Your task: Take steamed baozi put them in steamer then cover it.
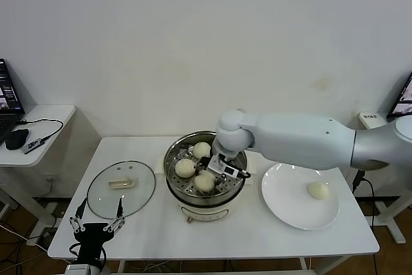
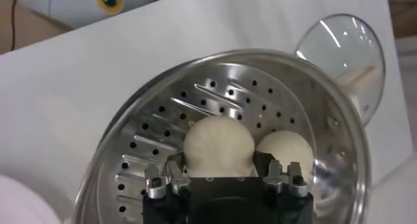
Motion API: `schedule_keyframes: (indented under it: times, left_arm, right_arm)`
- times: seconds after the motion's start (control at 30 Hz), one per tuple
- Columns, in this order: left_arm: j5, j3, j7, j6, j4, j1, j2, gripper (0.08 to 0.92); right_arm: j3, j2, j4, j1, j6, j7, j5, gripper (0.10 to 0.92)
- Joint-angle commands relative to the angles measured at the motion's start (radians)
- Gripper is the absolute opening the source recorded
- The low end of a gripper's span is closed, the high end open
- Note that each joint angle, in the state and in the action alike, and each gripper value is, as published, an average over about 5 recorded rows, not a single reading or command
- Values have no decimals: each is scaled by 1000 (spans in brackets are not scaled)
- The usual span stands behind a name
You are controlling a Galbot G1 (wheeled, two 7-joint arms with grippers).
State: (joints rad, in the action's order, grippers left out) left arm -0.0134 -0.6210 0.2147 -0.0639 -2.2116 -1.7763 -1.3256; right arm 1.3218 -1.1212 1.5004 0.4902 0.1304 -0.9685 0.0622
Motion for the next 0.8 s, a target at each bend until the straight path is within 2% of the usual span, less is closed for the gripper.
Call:
schedule_keyframes:
  times: [0.03,0.2,0.4,0.6,0.8]
  left_arm:
    - [1,0,1,1,0,-1,0,823]
    - [2,0,1,1,-1,-1,-1,823]
    - [1,1,0,1,-4,1,2,823]
    - [0,-1,-1,0,-8,4,11,823]
    - [0,3,-3,-2,-11,11,23,823]
  right_arm:
    - [13,-9,3,-9,42,-4,25,653]
    - [6,-3,2,-3,41,-4,19,673]
    - [-25,24,3,30,36,-3,9,803]
    - [-112,78,-34,65,-4,-23,-41,822]
    - [-172,192,-62,89,-143,-74,-57,823]
